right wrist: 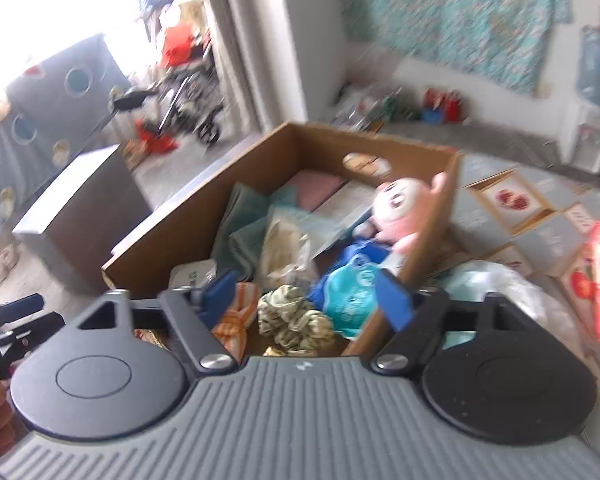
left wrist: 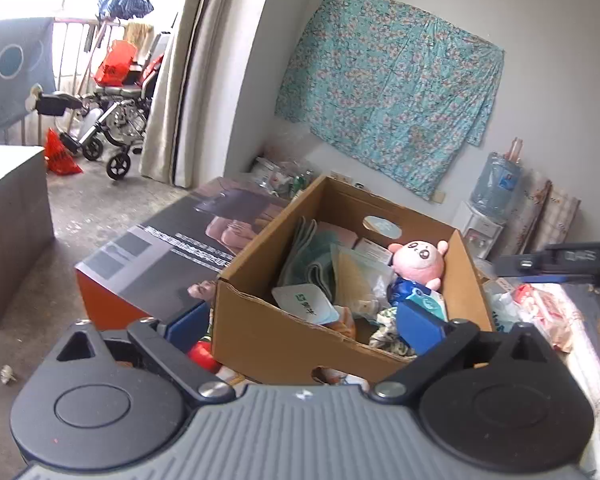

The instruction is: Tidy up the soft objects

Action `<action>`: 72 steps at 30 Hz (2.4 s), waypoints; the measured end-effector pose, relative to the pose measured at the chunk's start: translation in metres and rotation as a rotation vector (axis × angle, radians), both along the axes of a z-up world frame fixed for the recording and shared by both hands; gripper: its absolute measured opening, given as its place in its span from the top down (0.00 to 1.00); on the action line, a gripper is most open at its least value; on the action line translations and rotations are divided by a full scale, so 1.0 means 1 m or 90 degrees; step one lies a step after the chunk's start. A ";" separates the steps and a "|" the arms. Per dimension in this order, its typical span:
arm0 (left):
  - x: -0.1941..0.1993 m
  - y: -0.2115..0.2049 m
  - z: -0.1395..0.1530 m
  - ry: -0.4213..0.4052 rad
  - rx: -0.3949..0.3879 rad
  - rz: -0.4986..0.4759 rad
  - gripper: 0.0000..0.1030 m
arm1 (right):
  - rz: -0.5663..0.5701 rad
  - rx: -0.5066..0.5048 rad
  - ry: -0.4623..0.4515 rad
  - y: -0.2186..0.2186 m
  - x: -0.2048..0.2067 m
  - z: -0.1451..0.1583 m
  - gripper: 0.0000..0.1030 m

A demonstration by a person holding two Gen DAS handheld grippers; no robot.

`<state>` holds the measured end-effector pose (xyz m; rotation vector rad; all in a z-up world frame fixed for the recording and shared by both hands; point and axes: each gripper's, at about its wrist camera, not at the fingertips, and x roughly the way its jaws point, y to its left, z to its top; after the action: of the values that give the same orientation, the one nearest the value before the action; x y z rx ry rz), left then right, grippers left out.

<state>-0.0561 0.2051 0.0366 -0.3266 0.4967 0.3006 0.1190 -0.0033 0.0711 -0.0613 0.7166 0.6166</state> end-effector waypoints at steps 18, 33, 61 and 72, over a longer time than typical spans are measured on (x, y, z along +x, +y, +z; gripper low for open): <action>-0.003 -0.043 0.024 0.113 0.108 0.041 0.00 | -0.265 -0.095 -0.065 -0.064 -0.131 -0.033 0.01; 0.015 -0.071 0.012 0.173 0.123 -0.085 0.00 | -0.244 -0.067 -0.014 -0.039 -0.151 -0.033 0.01; 0.026 -0.077 0.002 0.213 0.106 -0.120 0.00 | -0.232 -0.077 0.045 -0.021 -0.127 -0.050 0.01; 0.031 -0.072 0.000 0.213 0.099 -0.118 0.00 | -0.237 -0.083 0.041 -0.019 -0.125 -0.049 0.01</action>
<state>-0.0254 0.1334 0.0363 -0.0761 0.8229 0.2117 -0.0057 -0.0226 0.0216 -0.0268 0.8058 0.2168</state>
